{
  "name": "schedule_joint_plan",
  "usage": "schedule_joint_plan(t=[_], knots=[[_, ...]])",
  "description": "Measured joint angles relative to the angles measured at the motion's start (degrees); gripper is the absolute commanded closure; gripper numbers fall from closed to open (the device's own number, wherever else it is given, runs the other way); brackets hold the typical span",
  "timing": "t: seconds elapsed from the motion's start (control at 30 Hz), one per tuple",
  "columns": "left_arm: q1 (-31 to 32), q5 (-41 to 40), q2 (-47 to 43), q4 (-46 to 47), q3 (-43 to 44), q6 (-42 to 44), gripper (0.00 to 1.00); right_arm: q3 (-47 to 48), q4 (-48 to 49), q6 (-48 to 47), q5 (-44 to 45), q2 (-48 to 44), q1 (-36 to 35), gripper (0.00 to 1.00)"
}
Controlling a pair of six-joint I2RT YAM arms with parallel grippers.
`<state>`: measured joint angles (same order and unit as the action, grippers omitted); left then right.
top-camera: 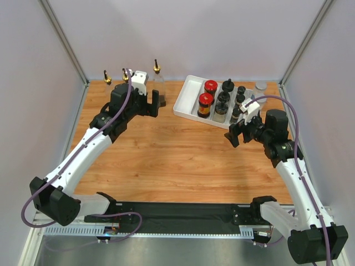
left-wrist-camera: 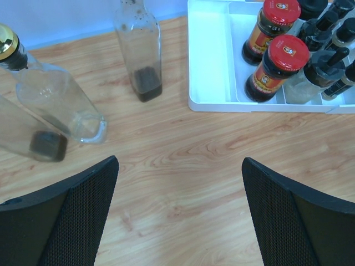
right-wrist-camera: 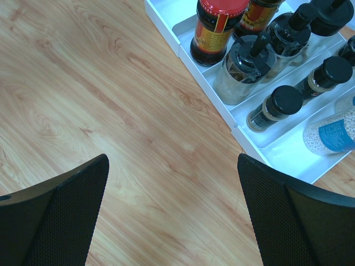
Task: Organize the condiment bottles
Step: Pick up the bottle from the center of the board.
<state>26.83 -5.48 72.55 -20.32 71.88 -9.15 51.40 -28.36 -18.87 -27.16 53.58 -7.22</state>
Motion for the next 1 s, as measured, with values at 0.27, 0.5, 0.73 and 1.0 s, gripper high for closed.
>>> schedule_joint_plan(t=[0.27, 0.5, 0.73, 1.0], knots=[[0.0, 0.4, 3.5, 0.0, 2.7, -1.0, 0.00, 0.0, 0.0, 0.0, 0.0, 0.0, 0.0, 0.00], [0.0, 0.5, 7.2, -0.2, 6.0, -1.5, 0.00, 0.0, 0.0, 0.0, 0.0, 0.0, 0.0, 0.00], [-0.4, 0.5, 9.3, -0.6, 8.3, -2.0, 0.00, 0.0, 0.0, 0.0, 0.0, 0.0, 0.0, 0.00], [-0.8, 0.7, 11.7, -0.9, 10.8, -2.3, 0.00, 0.0, 0.0, 0.0, 0.0, 0.0, 0.0, 0.00]])
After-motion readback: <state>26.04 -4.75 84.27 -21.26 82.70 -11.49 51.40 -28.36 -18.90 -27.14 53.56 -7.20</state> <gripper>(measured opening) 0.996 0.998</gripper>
